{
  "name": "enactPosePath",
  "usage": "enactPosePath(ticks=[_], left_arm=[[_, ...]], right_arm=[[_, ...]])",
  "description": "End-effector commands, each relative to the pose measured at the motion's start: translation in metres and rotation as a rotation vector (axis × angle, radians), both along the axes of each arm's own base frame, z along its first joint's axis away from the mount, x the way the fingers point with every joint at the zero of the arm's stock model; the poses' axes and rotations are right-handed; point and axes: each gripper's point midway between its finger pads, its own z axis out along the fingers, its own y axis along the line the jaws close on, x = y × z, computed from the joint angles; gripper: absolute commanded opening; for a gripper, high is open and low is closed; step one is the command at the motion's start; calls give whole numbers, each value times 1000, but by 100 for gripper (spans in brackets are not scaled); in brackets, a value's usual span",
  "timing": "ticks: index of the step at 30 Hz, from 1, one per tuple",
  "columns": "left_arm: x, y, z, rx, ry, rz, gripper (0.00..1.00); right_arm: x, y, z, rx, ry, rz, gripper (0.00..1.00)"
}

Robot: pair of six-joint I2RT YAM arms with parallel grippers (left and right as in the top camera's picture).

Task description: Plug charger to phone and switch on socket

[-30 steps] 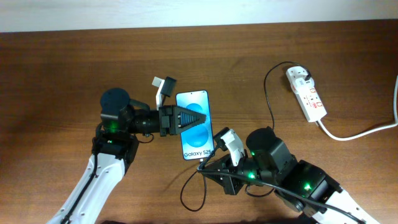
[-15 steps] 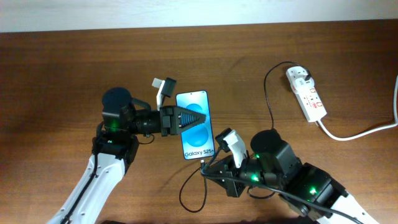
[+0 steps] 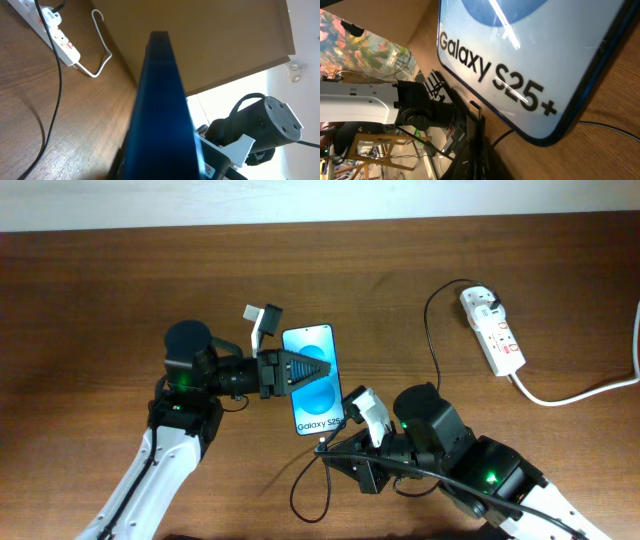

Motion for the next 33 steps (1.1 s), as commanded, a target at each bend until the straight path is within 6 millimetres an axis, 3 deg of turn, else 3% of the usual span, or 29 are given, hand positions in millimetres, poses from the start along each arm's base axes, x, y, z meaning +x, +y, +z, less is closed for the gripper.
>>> enactPosePath(ticks=[1,27,33], left_arm=[[1,-1,4,-2,-31,-5,0],[-3,-1,3,-3,-16,-27,0],[-8,-2,4,-6,-35,-55,0]], right_arm=[[-1,5,13,32,-20,16,4],[11,3,12,14,-58,-35,4],[14,5,24,47,-93,-37,4]])
